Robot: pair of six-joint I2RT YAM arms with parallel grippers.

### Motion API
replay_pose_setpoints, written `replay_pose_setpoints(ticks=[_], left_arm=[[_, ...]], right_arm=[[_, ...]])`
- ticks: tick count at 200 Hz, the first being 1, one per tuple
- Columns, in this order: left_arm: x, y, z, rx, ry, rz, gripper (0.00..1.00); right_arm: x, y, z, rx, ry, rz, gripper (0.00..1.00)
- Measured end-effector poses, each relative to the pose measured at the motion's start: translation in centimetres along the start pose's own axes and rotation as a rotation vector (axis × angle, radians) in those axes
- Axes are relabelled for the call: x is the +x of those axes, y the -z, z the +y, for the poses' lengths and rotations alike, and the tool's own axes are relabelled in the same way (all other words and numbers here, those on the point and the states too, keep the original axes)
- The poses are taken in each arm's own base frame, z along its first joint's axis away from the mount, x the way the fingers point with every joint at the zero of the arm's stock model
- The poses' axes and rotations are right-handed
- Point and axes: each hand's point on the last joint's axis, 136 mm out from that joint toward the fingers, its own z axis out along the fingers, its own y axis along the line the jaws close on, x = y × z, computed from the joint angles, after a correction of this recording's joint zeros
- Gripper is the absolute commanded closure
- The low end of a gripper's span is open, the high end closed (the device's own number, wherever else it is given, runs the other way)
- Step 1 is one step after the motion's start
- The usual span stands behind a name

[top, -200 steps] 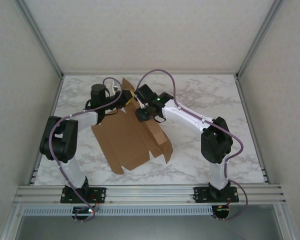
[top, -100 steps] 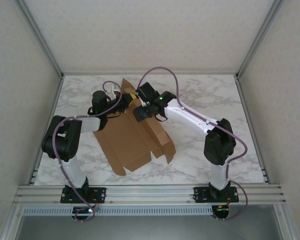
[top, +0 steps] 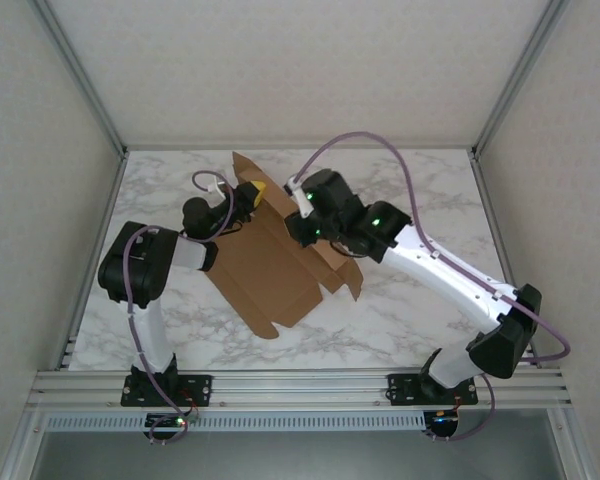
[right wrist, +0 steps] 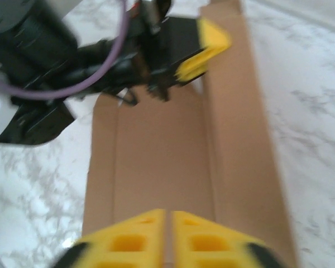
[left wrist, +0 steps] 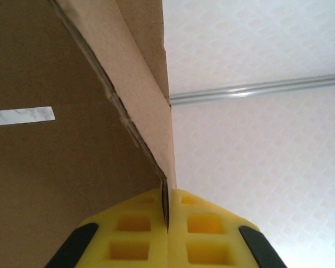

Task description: Fold the paper box

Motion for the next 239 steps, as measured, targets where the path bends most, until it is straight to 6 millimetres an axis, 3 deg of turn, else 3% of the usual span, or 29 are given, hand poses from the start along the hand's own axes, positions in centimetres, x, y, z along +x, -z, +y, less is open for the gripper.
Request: replay_pose_setpoints(ticks=[28, 61, 85, 106, 151, 177, 239], left_arm=[[-0.9, 0.0, 0.4, -0.007, 0.014, -0.054, 1.00], [-1.6, 0.1, 1.1, -0.051, -0.002, -0.094, 1.00], [-1.8, 0.3, 1.5, -0.113, -0.029, -0.107, 1.00], [-1.9, 0.6, 1.3, -0.161, -0.061, -0.116, 1.00], [-2.1, 1.5, 1.1, -0.253, -0.112, -0.137, 1.00], [-2.2, 1.9, 1.8, -0.303, -0.110, -0.145, 1.00], [-2.2, 3.8, 1.0, -0.427, -0.182, -0.164, 1.00]], right_arm=[[4.4, -3.3, 3.5, -0.039, 0.099, 0.123, 1.00], [10.8, -9.2, 6.9, -0.022, 0.226, 0.310, 1.00], [15.4, -12.2, 7.4, -0.003, 0.271, 0.421, 1.00], [17.9, -14.0, 6.6, 0.035, 0.280, 0.481, 1.00], [21.4, -15.8, 5.2, 0.089, 0.269, 0.530, 1.00], [21.4, -16.0, 4.9, 0.107, 0.254, 0.508, 1.00], [21.2, -16.3, 3.8, 0.140, 0.199, 0.455, 1.00]])
